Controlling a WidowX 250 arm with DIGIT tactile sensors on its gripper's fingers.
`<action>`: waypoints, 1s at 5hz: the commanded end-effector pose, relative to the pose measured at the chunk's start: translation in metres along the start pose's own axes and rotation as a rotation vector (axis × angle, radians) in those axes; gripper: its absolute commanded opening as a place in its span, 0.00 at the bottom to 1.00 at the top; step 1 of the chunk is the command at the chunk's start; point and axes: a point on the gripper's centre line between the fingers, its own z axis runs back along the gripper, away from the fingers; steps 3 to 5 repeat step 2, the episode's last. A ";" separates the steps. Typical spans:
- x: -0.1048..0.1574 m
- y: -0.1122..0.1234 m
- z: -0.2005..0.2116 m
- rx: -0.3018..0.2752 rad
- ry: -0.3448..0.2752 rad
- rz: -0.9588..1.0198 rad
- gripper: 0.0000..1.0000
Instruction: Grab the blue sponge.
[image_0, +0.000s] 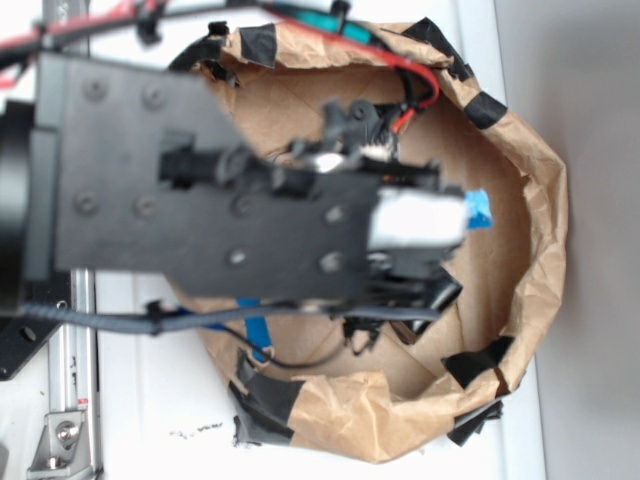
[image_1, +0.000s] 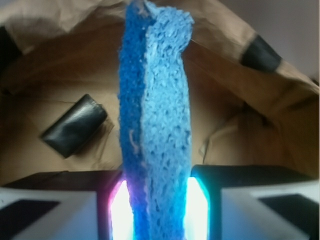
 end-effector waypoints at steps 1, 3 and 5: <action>0.002 -0.017 0.045 -0.089 0.137 0.168 0.00; 0.000 -0.009 0.046 -0.110 0.119 0.169 0.00; 0.000 -0.009 0.046 -0.110 0.119 0.169 0.00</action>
